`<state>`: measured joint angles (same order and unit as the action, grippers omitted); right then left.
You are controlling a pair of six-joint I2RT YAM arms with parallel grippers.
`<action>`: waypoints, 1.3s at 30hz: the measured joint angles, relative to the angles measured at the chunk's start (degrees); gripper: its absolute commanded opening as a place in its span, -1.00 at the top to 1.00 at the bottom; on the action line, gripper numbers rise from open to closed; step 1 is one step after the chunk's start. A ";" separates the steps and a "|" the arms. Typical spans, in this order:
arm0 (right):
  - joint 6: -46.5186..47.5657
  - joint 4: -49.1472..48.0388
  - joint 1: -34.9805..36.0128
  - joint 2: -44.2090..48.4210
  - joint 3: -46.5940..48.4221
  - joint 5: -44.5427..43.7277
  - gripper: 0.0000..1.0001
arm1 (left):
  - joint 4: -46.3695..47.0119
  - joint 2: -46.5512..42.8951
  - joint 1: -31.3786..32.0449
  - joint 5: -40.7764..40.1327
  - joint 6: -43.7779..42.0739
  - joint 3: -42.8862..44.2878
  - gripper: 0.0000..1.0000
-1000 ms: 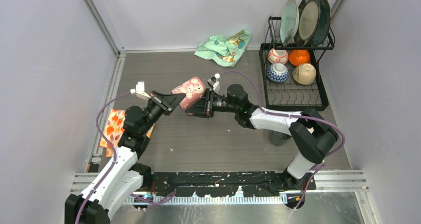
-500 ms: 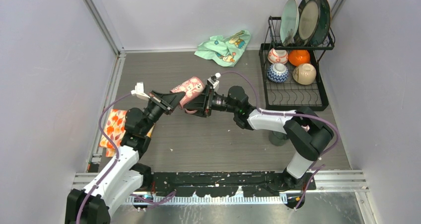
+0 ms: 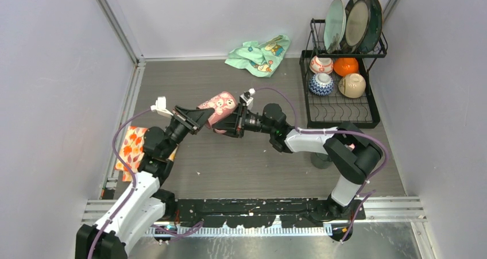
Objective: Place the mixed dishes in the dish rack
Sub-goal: Turn the cup upside down in the dish rack.
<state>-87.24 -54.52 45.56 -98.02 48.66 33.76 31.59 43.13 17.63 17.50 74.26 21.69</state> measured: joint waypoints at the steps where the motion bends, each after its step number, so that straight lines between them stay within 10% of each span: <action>1: -0.11 -0.02 0.00 0.00 -0.35 -0.13 0.99 | -1.18 -1.01 0.00 0.00 -0.26 0.00 0.24; 17: 4.24 14.49 -7.54 3.89 -2.40 -6.12 0.99 | -21.00 -6.19 0.15 -0.59 -8.87 6.45 -0.97; 39: 42.21 77.55 -17.84 30.56 7.30 -43.21 0.99 | -54.73 -4.87 1.53 -7.87 -46.36 20.17 -0.99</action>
<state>-45.04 23.03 27.73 -67.46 55.96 -9.45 -23.14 38.26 19.16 9.63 27.90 41.87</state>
